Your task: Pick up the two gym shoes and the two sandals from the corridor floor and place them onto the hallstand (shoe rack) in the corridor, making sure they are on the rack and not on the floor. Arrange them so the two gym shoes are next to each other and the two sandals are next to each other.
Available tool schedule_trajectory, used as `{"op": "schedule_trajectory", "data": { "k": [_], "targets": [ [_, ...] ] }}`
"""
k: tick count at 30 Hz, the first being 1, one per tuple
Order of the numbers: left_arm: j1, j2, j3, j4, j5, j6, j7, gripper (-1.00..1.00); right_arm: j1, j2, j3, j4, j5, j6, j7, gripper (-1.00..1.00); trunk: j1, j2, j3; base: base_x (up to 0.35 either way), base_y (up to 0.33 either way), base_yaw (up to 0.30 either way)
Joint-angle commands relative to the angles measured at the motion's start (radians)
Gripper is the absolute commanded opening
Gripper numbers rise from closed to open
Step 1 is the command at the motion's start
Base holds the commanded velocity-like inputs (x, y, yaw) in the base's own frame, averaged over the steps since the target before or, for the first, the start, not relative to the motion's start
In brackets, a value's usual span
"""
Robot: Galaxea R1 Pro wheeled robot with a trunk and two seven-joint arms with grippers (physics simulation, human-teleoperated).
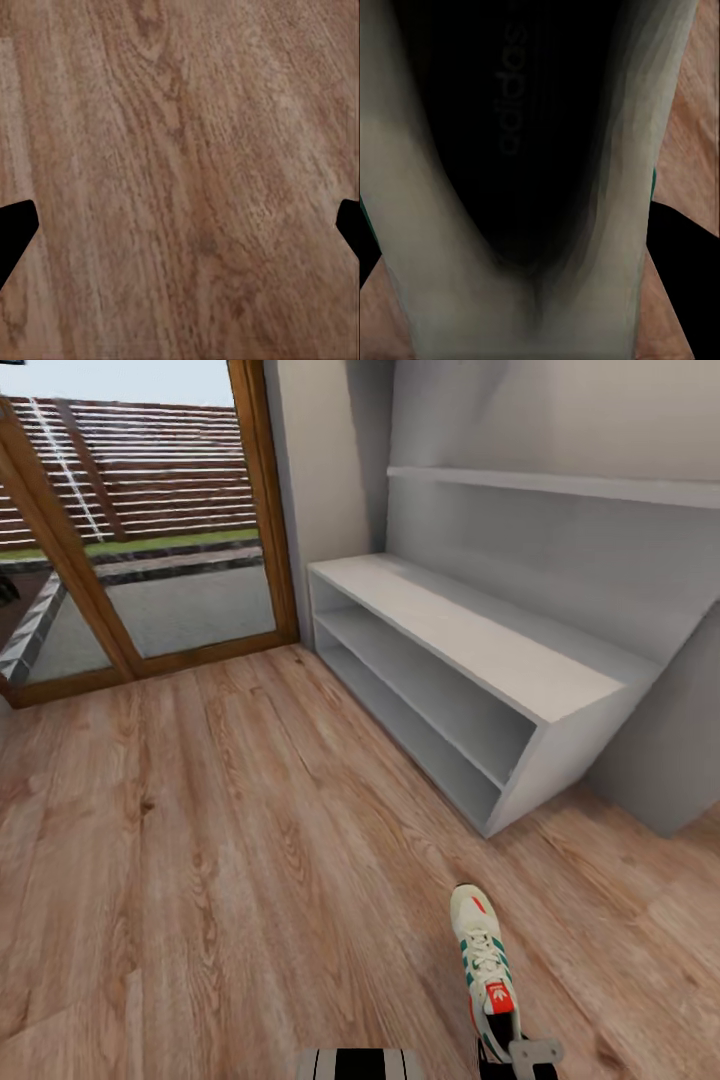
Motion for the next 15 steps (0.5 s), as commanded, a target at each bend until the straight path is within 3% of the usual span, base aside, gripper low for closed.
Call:
{"op": "schedule_trajectory", "data": {
  "k": [1, 15],
  "targets": [
    [0.000, -0.001, 0.004, -0.001, 0.004, 0.000, -0.008, 1.00, -0.001, -0.001, 0.009, 0.001, -0.010, -0.003, -0.004, -1.00, 0.000, 0.000, 0.000, 0.000, 0.000, -0.300],
    [0.000, -0.002, 0.004, -0.001, 0.004, 0.000, -0.008, 1.00, -0.001, -0.001, 0.009, 0.003, -0.011, -0.003, -0.004, -1.00, 0.000, 0.000, 0.008, 0.000, 0.000, -0.300]
  ]
}}
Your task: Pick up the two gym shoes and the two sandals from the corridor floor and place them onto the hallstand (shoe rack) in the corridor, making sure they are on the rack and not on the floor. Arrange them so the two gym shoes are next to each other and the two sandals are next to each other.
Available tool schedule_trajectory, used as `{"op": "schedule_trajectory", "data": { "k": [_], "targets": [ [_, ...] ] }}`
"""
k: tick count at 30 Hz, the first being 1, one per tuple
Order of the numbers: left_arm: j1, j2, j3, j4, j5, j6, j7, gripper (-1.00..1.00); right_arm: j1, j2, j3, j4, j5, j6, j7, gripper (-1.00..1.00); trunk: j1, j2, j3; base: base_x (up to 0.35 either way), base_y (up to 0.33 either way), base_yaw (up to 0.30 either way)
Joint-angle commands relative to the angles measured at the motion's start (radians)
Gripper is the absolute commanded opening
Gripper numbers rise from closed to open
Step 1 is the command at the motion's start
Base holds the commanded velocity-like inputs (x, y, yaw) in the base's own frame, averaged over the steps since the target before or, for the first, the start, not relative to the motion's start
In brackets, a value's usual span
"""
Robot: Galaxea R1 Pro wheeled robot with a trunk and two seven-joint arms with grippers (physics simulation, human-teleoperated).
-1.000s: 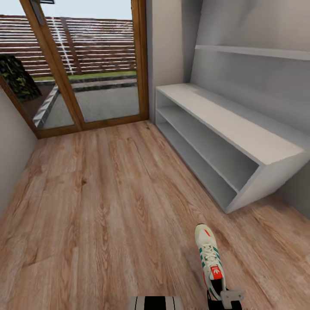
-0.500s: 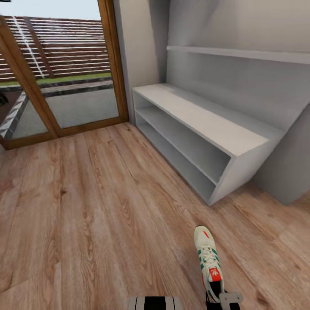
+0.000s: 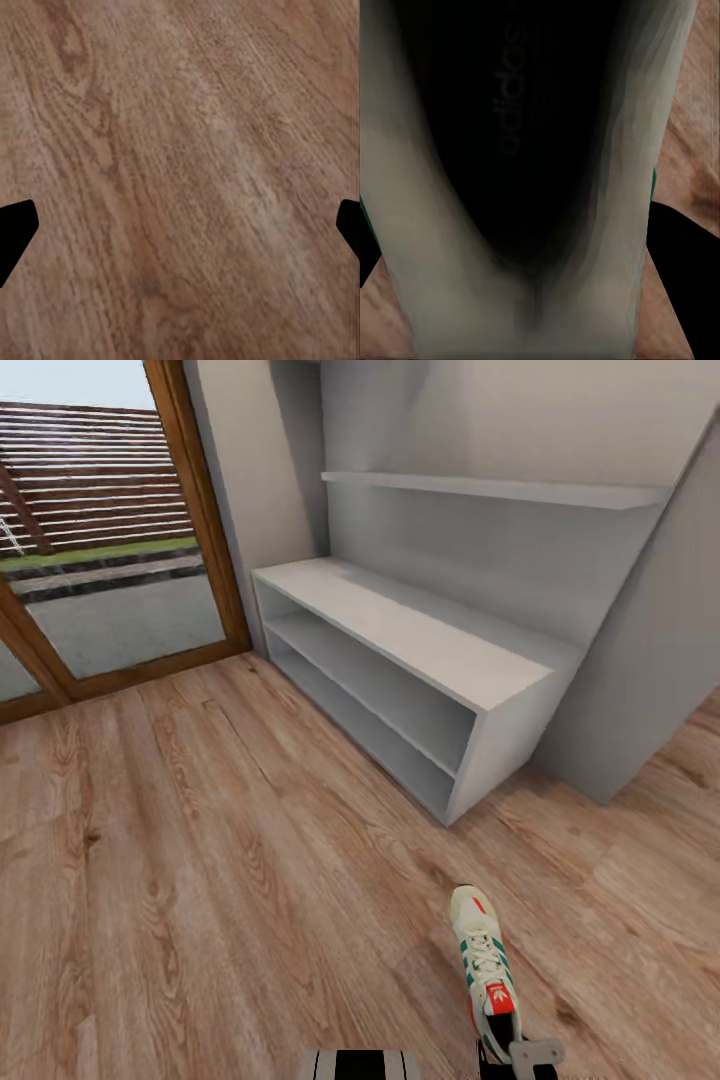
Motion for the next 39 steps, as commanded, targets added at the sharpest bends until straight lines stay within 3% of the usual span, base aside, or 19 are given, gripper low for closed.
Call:
{"op": "schedule_trajectory", "data": {
  "k": [1, 21, 39],
  "targets": [
    [0.000, -0.001, 0.004, -0.001, 0.004, 0.000, -0.008, 1.00, -0.001, -0.001, 0.009, 0.000, -0.010, -0.003, -0.004, -1.00, 0.000, 0.000, 0.000, 0.000, 0.000, -0.300],
    [0.000, -0.001, 0.003, 0.000, 0.003, 0.000, -0.009, 1.00, -0.001, -0.001, 0.009, 0.000, -0.010, -0.003, -0.004, -1.00, 0.000, 0.000, 0.008, -0.008, 0.001, -0.300],
    [0.000, -0.001, 0.003, 0.000, 0.003, 0.000, -0.010, 1.00, -0.001, -0.001, 0.009, 0.000, -0.010, -0.003, -0.004, -1.00, 0.000, 0.000, 0.008, -0.227, 0.193, -0.300]
  ]
}}
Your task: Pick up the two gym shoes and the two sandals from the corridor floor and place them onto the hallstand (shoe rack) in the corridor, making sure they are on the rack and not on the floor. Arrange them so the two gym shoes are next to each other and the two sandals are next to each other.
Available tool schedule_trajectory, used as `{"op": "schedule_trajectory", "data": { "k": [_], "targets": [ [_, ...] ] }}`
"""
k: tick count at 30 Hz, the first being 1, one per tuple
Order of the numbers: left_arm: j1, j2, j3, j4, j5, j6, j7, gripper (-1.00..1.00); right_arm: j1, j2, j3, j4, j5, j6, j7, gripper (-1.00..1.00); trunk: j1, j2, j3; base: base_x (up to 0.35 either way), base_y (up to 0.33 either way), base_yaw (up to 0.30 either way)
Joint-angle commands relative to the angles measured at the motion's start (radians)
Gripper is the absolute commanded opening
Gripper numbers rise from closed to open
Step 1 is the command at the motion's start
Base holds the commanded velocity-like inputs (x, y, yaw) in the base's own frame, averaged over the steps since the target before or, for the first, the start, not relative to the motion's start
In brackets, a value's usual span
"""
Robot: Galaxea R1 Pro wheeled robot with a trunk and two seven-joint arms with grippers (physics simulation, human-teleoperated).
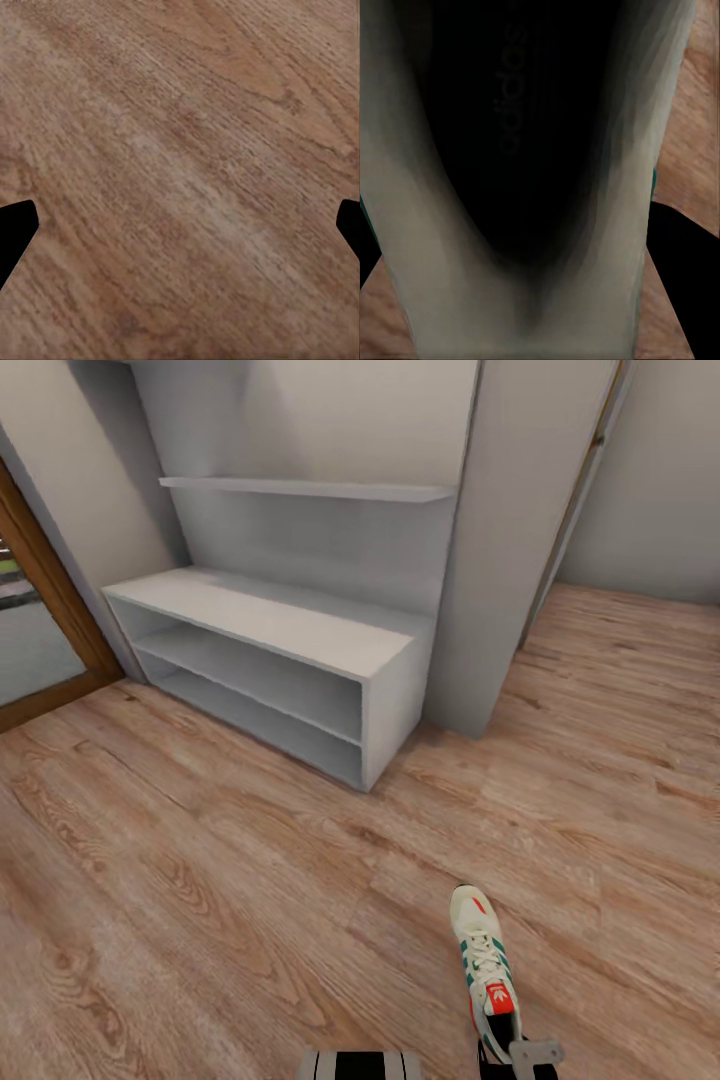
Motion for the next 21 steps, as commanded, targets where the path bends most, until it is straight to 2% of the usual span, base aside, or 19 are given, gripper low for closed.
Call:
{"op": "schedule_trajectory", "data": {
  "k": [1, 21],
  "targets": [
    [0.000, -0.001, 0.004, -0.001, 0.004, -0.001, -0.008, 1.00, -0.001, -0.001, 0.009, 0.000, -0.010, -0.004, -0.005, -1.00, 0.000, 0.000, -0.001, -0.075, 0.091, -0.300],
    [0.000, -0.001, 0.004, -0.001, 0.004, 0.000, -0.008, 1.00, 0.000, -0.001, 0.009, 0.000, -0.010, -0.004, -0.005, -1.00, 0.000, 0.000, 0.001, -0.005, 0.007, -0.300]
  ]
}}
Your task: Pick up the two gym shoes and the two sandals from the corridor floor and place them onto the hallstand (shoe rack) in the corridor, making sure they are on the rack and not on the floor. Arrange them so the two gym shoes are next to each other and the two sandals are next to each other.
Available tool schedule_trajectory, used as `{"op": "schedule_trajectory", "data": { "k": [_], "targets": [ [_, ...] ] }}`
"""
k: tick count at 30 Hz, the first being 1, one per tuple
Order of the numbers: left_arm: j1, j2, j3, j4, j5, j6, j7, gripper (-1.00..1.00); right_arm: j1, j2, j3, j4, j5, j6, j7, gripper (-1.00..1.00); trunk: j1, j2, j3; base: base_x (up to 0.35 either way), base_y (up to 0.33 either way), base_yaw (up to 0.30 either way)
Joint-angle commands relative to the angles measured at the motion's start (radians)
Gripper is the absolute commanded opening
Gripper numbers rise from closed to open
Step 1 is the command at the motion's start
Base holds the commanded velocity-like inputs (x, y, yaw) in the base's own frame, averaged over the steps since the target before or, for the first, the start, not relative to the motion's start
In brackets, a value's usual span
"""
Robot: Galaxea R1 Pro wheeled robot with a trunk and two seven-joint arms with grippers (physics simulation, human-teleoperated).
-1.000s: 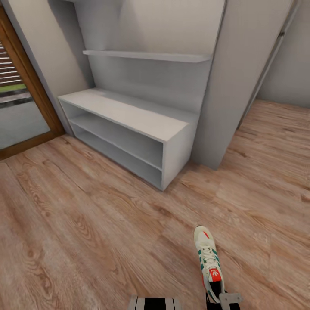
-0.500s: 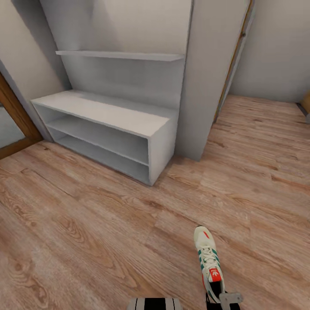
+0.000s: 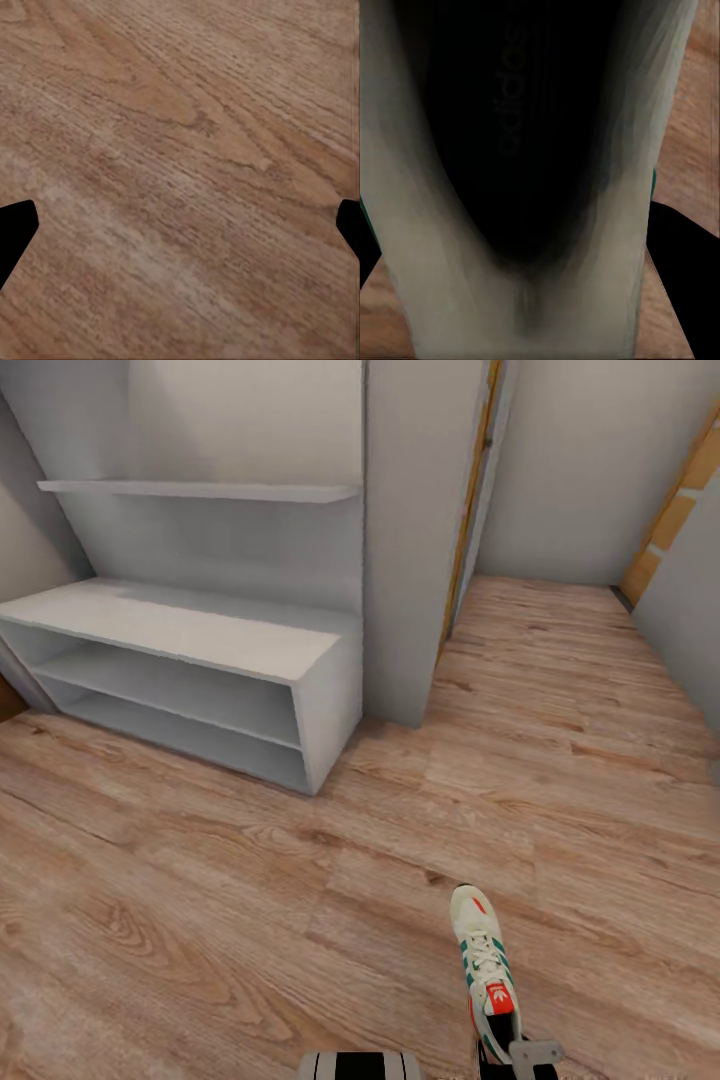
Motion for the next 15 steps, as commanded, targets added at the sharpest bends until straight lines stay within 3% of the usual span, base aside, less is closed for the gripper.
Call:
{"op": "schedule_trajectory", "data": {
  "k": [1, 15],
  "targets": [
    [0.000, -0.001, 0.004, -0.001, 0.004, 0.000, -0.008, 1.00, -0.001, -0.001, 0.009, 0.000, -0.010, -0.004, -0.004, -1.00, 0.000, 0.000, 0.000, 0.000, 0.000, -0.300],
    [0.000, -0.001, 0.004, -0.001, 0.004, 0.000, -0.008, 1.00, -0.001, -0.001, 0.009, 0.001, -0.010, -0.004, -0.004, -1.00, 0.000, 0.000, 0.005, 0.000, 0.000, -0.300]
  ]
}}
